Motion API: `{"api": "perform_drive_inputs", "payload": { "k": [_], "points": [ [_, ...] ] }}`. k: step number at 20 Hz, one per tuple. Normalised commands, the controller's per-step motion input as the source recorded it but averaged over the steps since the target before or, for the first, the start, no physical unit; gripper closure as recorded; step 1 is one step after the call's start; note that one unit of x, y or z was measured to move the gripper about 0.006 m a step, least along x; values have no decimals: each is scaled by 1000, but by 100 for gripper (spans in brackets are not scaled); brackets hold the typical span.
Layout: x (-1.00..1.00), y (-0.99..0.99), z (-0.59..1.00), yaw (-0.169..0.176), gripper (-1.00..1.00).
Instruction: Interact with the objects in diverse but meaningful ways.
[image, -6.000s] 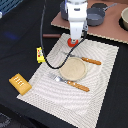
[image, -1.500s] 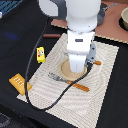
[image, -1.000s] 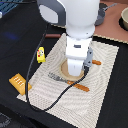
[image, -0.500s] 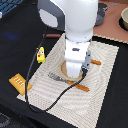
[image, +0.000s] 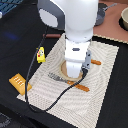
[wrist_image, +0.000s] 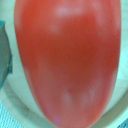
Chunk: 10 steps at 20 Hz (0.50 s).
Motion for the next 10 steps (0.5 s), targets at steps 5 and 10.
{"api": "perform_drive_inputs", "payload": {
  "k": [5, 10],
  "points": [
    [-543, 112, 829, 34, -100],
    [-591, -7, 456, 26, -100]
  ]
}}
